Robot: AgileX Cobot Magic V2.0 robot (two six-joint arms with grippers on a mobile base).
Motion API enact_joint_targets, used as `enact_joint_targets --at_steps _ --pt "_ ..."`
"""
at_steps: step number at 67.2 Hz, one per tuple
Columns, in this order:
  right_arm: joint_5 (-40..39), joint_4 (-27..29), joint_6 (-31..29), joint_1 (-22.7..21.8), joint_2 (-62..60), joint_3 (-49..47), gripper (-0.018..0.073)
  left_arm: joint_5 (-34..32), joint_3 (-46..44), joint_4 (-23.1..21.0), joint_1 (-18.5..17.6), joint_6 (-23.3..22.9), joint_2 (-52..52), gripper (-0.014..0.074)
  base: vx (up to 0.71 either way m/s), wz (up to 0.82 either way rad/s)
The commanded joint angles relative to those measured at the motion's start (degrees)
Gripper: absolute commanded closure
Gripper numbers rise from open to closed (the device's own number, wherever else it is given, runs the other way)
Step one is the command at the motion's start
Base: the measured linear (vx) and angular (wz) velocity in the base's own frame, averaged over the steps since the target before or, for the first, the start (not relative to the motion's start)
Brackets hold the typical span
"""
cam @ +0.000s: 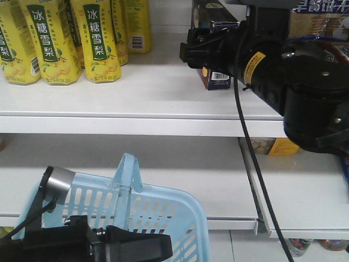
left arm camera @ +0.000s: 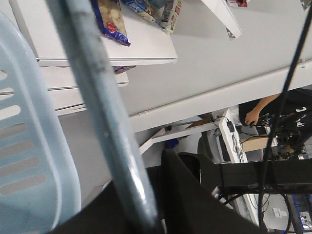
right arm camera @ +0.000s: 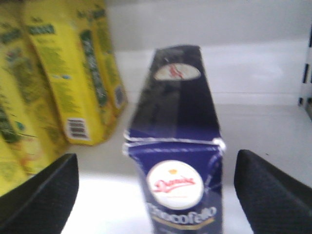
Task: Left arm holds basket, right arm returns cookies
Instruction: 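Carry the box onto the upper shelf beside the yellow bottles, then open the right gripper and release the box upright on the shelf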
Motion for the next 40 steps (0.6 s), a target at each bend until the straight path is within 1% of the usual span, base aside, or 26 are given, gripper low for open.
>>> enact_joint_targets --at_steps 1,4,5,10,19,40 --pt "-1.2 0.8 -3.1 -0.2 -4.9 -1.7 -0.007 2.0 -2.2 -3.8 -0.2 0.6 -1.0 0.0603 0.0 0.0" --pt "-1.0 3.3 -5.5 -0.2 -6.3 -1.7 -0.0066 2.0 -2.2 -3.8 -0.2 0.6 -1.0 0.0603 0.0 0.0" --pt "-1.0 3.3 -6.0 -0.2 -6.3 -1.6 -0.0065 2.0 -2.2 -3.8 -0.2 0.6 -1.0 0.0603 0.0 0.0" --pt "-0.5 7.7 -10.4 -0.2 -9.2 -0.5 -0.0058 2.0 -2.2 -3.8 -0.2 0.6 -1.0 0.0603 0.0 0.0" --pt "-0.5 11.7 -14.8 -0.2 -14.6 4.2 -0.0046 2.0 -2.2 -3.8 -0.2 0.6 -1.0 0.0603 0.0 0.0" --pt "-6.2 10.9 -16.6 -0.2 -33.9 23.0 -0.0022 2.0 -2.2 -3.8 -0.2 0.6 -1.0 0.0603 0.0 0.0"
